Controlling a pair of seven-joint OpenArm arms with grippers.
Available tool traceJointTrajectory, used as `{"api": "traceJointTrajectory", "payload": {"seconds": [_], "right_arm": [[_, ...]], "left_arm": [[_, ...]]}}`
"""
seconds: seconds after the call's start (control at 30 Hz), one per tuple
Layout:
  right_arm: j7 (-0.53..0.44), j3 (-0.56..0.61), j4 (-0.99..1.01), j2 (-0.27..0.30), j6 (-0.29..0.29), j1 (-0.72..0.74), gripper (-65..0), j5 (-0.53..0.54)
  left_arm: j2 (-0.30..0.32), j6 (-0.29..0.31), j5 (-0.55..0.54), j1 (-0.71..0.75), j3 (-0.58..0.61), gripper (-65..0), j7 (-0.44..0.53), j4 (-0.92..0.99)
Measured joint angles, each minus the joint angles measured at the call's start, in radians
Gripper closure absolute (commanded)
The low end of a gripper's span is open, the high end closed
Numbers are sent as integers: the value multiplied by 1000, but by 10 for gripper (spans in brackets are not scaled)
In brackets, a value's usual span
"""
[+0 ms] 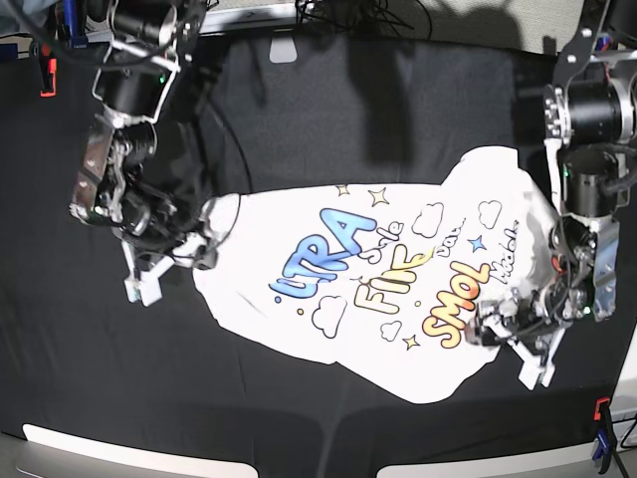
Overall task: Layout the t-shirt on the table in an organized manner, then fold the t-shirt properly
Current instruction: 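Grasp opposite edges of the t-shirt with both grippers, then lift and pull the t-shirt with both grippers to spread it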
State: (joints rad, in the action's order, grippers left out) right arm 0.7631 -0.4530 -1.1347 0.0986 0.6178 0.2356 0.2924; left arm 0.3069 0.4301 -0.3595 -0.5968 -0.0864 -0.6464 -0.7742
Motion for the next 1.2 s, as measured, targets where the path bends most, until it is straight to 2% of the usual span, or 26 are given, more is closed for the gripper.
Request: {"api": "traceJointTrajectory", "payload": {"seconds": [0.13, 0.17, 0.23, 0.43, 0.5, 0.63, 0.83, 0.87, 0.9, 0.93, 0.97, 1.03, 1.13, 1.2], "right_arm": [[-8, 0, 3, -8, 3, -5, -218, 23], [-7, 0, 3, -7, 3, -3, -218, 22], [-5, 1, 3, -7, 3, -3, -218, 22], [7, 0, 3, -7, 3, -3, -218, 47], [11, 0, 3, -8, 3, -3, -218, 54], [46, 0, 4, -12, 40, -5, -218, 90], [74, 0, 5, -13, 45, -3, -218, 98], [76, 0, 5, -13, 45, -3, -212, 98], [81, 0, 5, -13, 45, -3, -173, 99], [99, 0, 5, -13, 45, -3, -104, 99], [99, 1, 5, -13, 45, -3, -17, 98], [116, 1, 6, -14, 46, -5, 0, 101], [136, 1, 6, -13, 60, -4, 0, 101], [167, 1, 4, -8, 64, -3, 0, 102]], "left_arm": [[1, 1, 72, 68, -1, -436, 56, 0], [0, 1, 81, 84, -1, -436, 87, 0], [7, -2, 74, 86, -1, -436, 85, 0], [55, -110, 70, 31, 0, -436, 71, -3], [61, -135, 72, 18, -1, -436, 110, -8], [48, -135, 72, 50, -1, -436, 127, -10], [25, -134, 72, 87, -1, -436, 116, -6], [25, -134, 72, 90, -1, -435, 116, -6], [25, -134, 74, 97, -1, -432, 115, -6], [25, -134, 73, 105, -1, -422, 107, -6], [25, -129, 72, 109, -1, -399, 89, -8], [26, -129, 72, 108, -1, -290, 25, -10], [29, -129, 56, 100, -3, 0, -84, -14], [34, -133, 5, 95, -5, 0, -162, -18]]}}
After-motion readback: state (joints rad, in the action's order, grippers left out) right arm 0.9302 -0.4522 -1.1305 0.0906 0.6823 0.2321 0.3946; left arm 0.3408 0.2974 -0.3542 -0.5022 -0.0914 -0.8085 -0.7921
